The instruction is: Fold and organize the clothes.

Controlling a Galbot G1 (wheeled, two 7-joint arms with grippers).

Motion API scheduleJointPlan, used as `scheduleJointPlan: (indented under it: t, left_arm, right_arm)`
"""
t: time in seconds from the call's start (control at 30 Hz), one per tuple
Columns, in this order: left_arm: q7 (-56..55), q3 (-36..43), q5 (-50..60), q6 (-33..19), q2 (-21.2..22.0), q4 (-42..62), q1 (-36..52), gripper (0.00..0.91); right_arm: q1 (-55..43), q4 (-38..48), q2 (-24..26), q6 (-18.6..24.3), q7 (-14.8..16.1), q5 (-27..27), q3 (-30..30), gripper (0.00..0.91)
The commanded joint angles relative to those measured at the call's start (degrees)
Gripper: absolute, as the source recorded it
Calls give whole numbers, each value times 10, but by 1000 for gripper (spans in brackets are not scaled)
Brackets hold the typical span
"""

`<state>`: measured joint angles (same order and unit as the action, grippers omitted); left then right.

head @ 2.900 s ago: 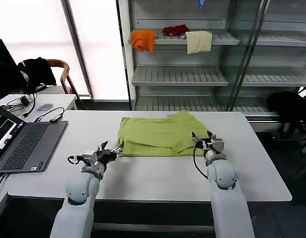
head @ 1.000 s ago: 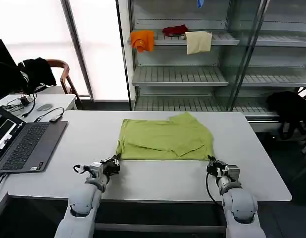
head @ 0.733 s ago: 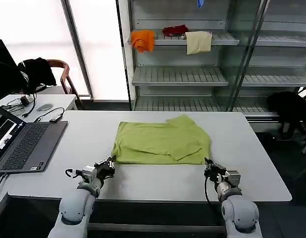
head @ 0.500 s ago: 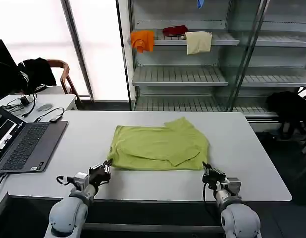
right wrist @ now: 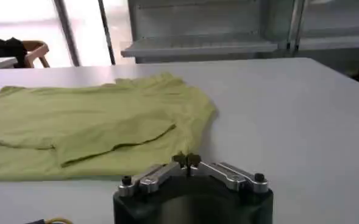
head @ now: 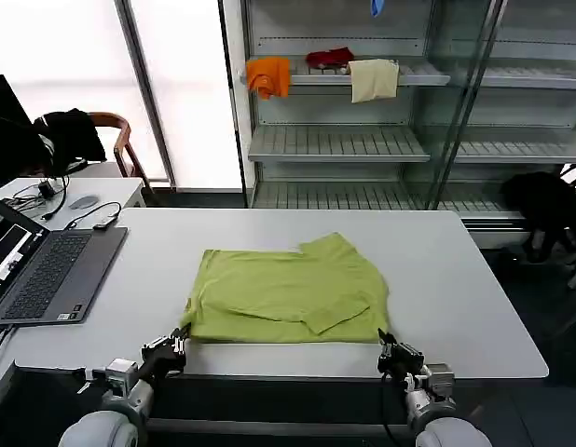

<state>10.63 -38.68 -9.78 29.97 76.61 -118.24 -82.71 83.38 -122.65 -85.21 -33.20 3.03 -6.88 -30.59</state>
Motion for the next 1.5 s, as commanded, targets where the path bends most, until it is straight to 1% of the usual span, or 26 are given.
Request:
scheduleJointPlan:
  t: [0.03, 0.27, 0.5, 0.53, 0.57, 0.6, 0.77, 0.8, 0.87, 0.97, 1.07, 1.13, 1.3, 1.37, 1.5]
  left_arm:
    - [-1, -28, -14, -10, -6, -16, -42, 0]
    - [2, -37, -21, -11, -9, -34, -61, 0]
    - [-14, -19, -12, -11, -3, -35, -69, 10]
    - [-19, -18, -9, -10, -2, -33, -67, 131]
    - [-24, -16, -8, -11, -2, -30, -66, 685]
    - [-28, -15, -9, -12, -2, -28, -65, 907]
    - [-44, -18, -14, -17, -3, -31, -59, 907]
    - [-46, -22, -20, -18, -5, -35, -56, 907]
    - [-49, -33, -30, -18, -6, -40, -49, 907]
    - [-50, -45, -48, -12, -8, -42, -19, 907]
    - [-45, -44, -60, 9, -10, -30, 30, 907]
    - [-36, -32, -78, 32, -15, -10, 78, 907]
    - [-23, -4, -107, 34, -24, 65, 170, 907]
    - [-18, 6, -104, 34, -25, 90, 202, 907]
    - [-9, 31, -81, 35, -31, 159, 268, 907]
  right_arm:
    - [34, -17, 1, 1, -2, 4, 6, 0]
    - [49, -26, 5, 1, 7, 13, 11, 0]
    - [53, -25, 4, 1, 10, 25, 16, 0]
    - [53, -25, 4, 1, 11, 23, 16, 212]
    - [53, -25, 4, 1, 11, 22, 16, 907]
    - [52, -26, 3, 1, 12, 21, 14, 907]
    - [45, -50, -2, 7, 1, 5, 0, 907]
    - [39, -61, -2, 2, -6, -7, -6, 907]
    - [33, -72, 1, 1, -6, -12, -15, 907]
    - [3, -77, 5, 0, -2, -10, -25, 907]
    - [-49, -62, 5, -2, 0, -1, -24, 907]
    - [-108, -32, 7, -4, 2, -17, -18, 907]
    - [-209, 70, 0, -7, 3, -25, 14, 907]
    - [-268, 128, -4, -7, -4, -27, 31, 907]
    - [-350, 223, -20, -7, -13, -34, 52, 907]
